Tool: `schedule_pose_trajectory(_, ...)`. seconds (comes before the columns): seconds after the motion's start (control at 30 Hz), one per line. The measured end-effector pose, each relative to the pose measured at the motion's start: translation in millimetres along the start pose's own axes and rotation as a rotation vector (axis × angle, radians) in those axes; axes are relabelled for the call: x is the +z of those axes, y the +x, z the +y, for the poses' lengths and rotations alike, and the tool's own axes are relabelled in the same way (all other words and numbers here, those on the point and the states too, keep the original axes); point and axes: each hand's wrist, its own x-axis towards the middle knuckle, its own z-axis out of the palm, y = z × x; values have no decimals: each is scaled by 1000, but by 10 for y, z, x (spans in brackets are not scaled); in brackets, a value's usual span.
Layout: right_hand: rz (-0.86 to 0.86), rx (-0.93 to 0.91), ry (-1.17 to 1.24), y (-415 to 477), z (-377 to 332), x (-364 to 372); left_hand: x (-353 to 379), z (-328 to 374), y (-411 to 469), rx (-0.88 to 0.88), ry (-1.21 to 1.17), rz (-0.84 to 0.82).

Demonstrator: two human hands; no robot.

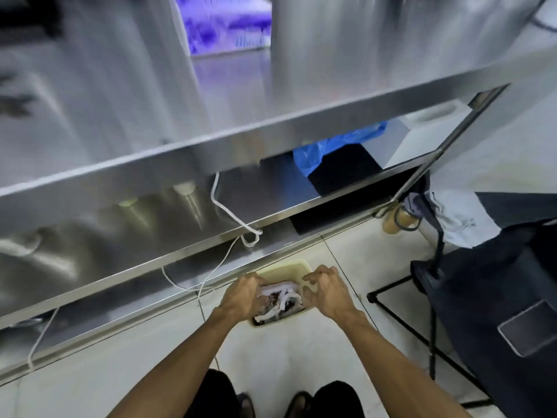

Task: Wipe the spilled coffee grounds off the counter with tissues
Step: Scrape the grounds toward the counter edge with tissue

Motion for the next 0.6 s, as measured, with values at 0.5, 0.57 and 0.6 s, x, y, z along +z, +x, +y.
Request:
schedule_pose_trajectory(0.5,16,-120,63,-823,-1420,-2701,-2501,1708,-1460,109,3,196)
schedule_pose_trajectory(0.57,40,-154,52,-793,-1559,-2963,-2784,1865,-1514,103,7,253)
schedule_pose_trajectory(0.6,54,-170,44,-770,-1621,-3084,-2916,1930,-1533,89,4,280)
